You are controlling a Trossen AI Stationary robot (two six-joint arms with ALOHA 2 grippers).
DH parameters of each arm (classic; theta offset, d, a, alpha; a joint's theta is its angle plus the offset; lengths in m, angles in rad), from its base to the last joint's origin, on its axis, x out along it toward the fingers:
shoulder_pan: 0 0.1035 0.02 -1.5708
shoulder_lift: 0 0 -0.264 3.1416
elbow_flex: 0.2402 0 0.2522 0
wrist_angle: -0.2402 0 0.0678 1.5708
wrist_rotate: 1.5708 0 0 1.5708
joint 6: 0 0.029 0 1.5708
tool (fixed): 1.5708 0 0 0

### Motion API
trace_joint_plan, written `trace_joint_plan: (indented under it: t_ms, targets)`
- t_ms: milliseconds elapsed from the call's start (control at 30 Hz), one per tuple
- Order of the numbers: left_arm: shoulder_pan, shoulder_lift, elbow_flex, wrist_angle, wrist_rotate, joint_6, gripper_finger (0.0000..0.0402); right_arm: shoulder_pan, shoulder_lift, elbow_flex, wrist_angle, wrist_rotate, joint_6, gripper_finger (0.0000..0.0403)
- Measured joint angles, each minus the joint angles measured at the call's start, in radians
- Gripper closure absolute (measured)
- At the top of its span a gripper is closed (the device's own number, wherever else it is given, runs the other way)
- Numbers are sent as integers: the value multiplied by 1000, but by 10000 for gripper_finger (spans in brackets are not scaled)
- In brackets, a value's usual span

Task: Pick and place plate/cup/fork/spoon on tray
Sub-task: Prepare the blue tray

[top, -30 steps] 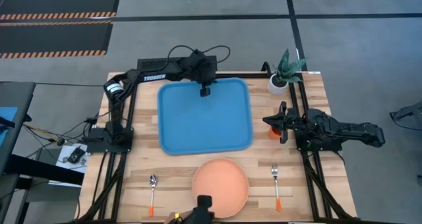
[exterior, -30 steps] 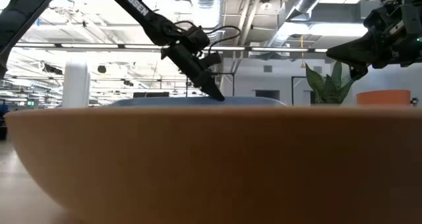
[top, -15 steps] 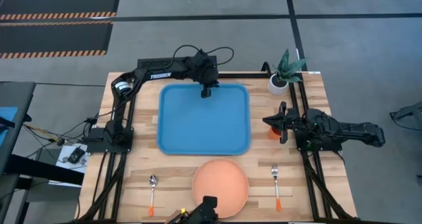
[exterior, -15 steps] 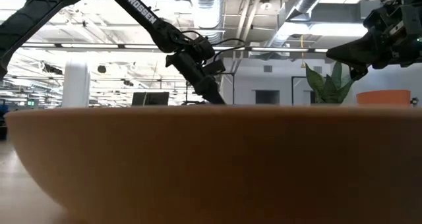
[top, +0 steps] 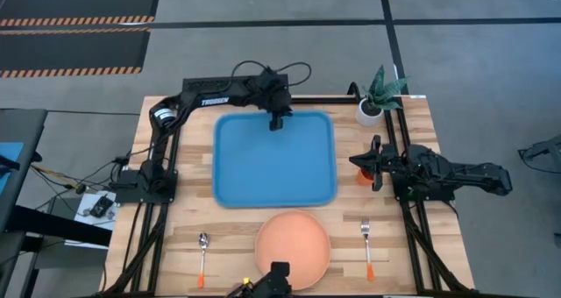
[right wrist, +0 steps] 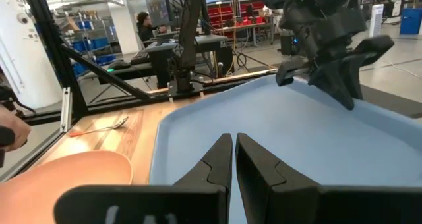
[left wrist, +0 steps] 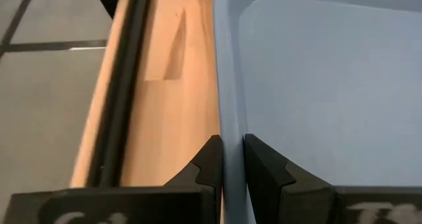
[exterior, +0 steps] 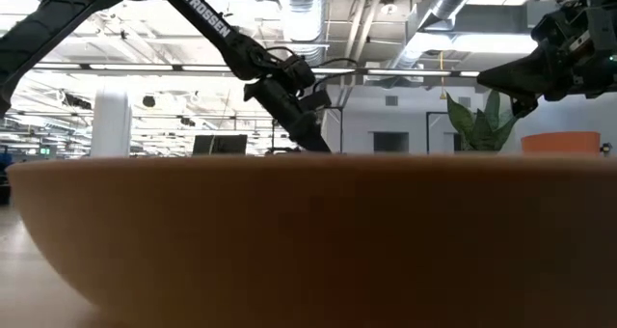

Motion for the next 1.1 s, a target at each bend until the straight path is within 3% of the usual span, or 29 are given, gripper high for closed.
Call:
trace_joint_plan:
  t_ms: [700,1100]
  targets:
    - [-12,30,0,9,-1,21,351,0,0,0,0,0,0,356]
    - [-17,31,0,-57,10,38,368,0,0,0,0,0,0,356]
